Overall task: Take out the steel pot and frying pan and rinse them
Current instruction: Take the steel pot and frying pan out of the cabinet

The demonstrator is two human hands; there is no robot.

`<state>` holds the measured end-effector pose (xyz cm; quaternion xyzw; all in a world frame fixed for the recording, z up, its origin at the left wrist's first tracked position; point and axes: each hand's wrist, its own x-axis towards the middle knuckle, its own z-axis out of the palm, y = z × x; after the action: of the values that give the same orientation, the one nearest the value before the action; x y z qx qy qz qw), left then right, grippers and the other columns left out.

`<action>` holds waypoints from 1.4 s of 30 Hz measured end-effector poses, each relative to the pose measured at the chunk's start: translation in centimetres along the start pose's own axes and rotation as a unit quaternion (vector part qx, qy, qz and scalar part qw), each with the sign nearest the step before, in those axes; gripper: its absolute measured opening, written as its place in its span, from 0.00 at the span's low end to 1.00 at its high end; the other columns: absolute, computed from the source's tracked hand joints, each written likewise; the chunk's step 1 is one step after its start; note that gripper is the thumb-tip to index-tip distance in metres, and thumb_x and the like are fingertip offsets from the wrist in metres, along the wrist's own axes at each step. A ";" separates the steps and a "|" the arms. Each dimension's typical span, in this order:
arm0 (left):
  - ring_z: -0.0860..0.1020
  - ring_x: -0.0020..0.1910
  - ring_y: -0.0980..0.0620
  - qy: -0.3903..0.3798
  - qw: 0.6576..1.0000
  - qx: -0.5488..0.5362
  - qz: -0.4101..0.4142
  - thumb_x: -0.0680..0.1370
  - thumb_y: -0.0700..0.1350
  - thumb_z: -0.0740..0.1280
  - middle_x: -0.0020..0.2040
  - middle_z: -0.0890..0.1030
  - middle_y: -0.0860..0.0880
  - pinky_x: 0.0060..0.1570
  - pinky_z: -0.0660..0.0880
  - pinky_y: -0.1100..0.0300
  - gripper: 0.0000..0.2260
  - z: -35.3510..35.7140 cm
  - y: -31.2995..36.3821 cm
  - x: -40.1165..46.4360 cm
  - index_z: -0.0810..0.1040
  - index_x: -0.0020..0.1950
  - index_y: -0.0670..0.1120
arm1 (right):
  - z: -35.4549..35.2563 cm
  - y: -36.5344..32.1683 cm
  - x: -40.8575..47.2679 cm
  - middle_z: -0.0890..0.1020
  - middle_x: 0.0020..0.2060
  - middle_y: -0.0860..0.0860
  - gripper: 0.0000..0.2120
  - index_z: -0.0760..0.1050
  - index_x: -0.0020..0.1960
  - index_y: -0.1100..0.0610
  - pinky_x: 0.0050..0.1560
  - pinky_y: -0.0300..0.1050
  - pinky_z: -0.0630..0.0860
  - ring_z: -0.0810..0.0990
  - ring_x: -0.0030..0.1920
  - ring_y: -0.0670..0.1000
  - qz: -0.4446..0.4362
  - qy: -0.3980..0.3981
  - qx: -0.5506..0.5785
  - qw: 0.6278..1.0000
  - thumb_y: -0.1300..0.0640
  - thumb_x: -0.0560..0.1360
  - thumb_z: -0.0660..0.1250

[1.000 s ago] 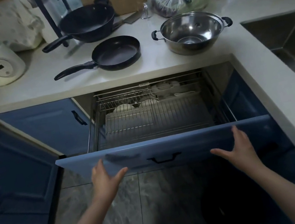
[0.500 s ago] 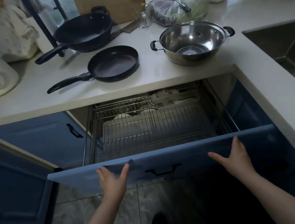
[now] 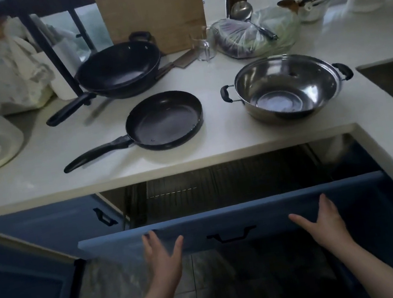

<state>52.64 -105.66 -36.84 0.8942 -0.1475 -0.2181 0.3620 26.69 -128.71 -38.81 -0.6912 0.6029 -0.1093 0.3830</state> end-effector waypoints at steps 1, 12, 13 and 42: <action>0.47 0.78 0.45 0.002 1.000 0.000 -0.002 0.79 0.53 0.63 0.79 0.42 0.46 0.74 0.51 0.48 0.37 0.2 0.5 0.9 0.44 0.79 0.45 | 0.2 -0.5 0.9 0.53 0.78 0.57 0.52 0.45 0.79 0.58 0.73 0.57 0.61 0.58 0.76 0.58 -0.002 0.001 0.001 1.000 0.43 0.69 0.74; 0.45 0.78 0.47 -0.017 1.000 0.010 0.017 0.79 0.55 0.62 0.80 0.44 0.48 0.75 0.47 0.52 0.38 0.7 3.7 11.5 0.43 0.79 0.43 | 1.7 -5.8 10.8 0.56 0.77 0.60 0.52 0.48 0.79 0.63 0.73 0.51 0.58 0.55 0.76 0.58 -0.032 0.002 -0.040 0.999 0.44 0.70 0.75; 0.46 0.78 0.48 -0.022 0.999 0.014 0.019 0.79 0.55 0.63 0.80 0.45 0.47 0.75 0.47 0.52 0.38 0.7 3.9 12.3 0.44 0.79 0.43 | 1.9 -6.3 11.5 0.57 0.76 0.61 0.51 0.49 0.78 0.64 0.72 0.51 0.59 0.57 0.76 0.59 -0.035 0.006 -0.043 0.998 0.46 0.70 0.76; 0.50 0.77 0.45 -0.175 0.963 0.168 0.116 0.80 0.53 0.64 0.79 0.52 0.45 0.74 0.50 0.54 0.34 -1.5 9.2 11.5 0.49 0.79 0.43 | -5.0 -8.6 9.5 0.63 0.74 0.60 0.49 0.55 0.77 0.60 0.73 0.52 0.63 0.62 0.74 0.58 -0.035 0.028 -0.041 0.998 0.41 0.67 0.75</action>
<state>62.36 -115.97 -32.60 0.8668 -0.3459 -0.2994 0.1986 32.44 -139.57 -32.68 -0.7239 0.5924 -0.1171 0.3336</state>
